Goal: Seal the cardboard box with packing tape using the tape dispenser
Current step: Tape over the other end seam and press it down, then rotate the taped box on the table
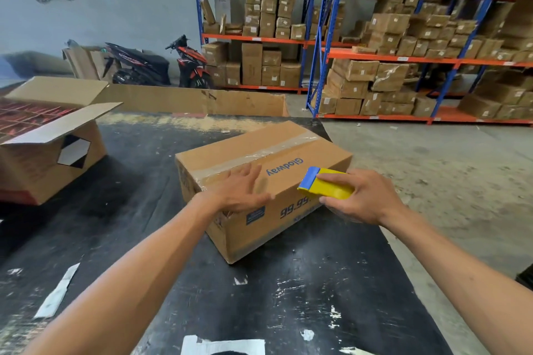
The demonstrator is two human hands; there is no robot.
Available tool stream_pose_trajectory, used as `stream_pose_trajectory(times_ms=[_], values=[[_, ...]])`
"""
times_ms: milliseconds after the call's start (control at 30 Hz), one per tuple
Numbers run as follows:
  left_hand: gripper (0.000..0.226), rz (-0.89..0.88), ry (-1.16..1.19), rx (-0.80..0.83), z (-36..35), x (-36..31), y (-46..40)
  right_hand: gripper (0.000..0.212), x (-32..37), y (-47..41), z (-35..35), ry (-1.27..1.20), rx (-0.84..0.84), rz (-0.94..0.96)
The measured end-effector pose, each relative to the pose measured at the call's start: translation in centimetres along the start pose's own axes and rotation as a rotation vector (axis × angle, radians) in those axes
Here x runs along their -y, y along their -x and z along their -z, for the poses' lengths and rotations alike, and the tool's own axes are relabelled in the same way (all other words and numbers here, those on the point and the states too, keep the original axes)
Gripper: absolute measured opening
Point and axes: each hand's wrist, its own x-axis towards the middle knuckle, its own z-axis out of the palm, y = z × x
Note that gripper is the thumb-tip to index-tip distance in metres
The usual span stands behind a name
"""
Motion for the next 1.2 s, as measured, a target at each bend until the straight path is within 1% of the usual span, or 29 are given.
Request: stream_pose_trajectory(times_ms=[67,167,233,300,400,467,567,633,700,800,867,967,1067,1133,1200], values=[[0.107,0.117,-0.045,-0.081,-1.3,-1.9,-1.1,0.048,0.7,-0.5,0.0,-0.055,0.008,-0.003],[0.100,0.153,-0.144,-0.074,-3.6,-3.1,-2.5,0.049,1.2,-0.4,-0.6,-0.110,0.057,-0.014],[0.093,0.114,-0.217,-0.061,-3.9,-2.3,-2.8,0.053,1.1,-0.1,-1.1,-0.149,0.098,-0.012],[0.089,0.039,-0.243,-0.045,-3.3,-0.4,-2.4,0.057,1.1,0.1,-1.7,-0.182,0.144,-0.014],[0.085,-0.104,-0.244,-0.007,-1.7,3.9,-1.1,0.055,1.4,0.1,-2.6,-0.244,0.167,-0.007],[0.083,-0.154,-0.215,0.026,-0.6,6.3,-0.3,0.052,1.9,0.3,-3.3,-0.306,0.176,0.004],[0.090,-0.144,-0.211,0.046,0.9,6.5,-0.3,0.051,3.1,0.5,-4.1,-0.345,0.227,0.024],[0.095,-0.093,-0.222,-0.006,0.9,4.8,-1.0,0.050,4.0,0.6,-4.5,-0.353,0.279,0.037],[0.096,-0.050,-0.209,-0.049,-0.3,3.2,-1.6,0.045,4.7,0.7,-5.0,-0.362,0.341,0.039],[0.092,-0.081,-0.301,-0.023,-2.2,2.5,-2.1,0.049,5.8,1.2,-5.7,-0.410,0.444,0.017],[0.089,-0.097,-0.314,-0.012,-2.4,3.0,-2.3,0.049,6.2,1.8,-6.3,-0.494,0.498,-0.034],[0.088,-0.119,-0.329,-0.023,-2.2,3.5,-2.2,0.040,6.6,2.4,-8.1,-0.706,0.576,-0.184],[0.086,-0.126,-0.318,-0.020,-2.1,3.5,-2.3,0.037,7.4,3.0,-10.4,-0.888,0.602,-0.287],[0.085,-0.123,-0.297,-0.022,-2.0,3.5,-2.3,0.038,7.9,3.3,-12.1,-0.932,0.635,-0.334],[0.085,-0.128,-0.284,-0.021,-1.9,3.5,-2.1,0.038,8.4,3.7,-13.5,-0.978,0.710,-0.400]])
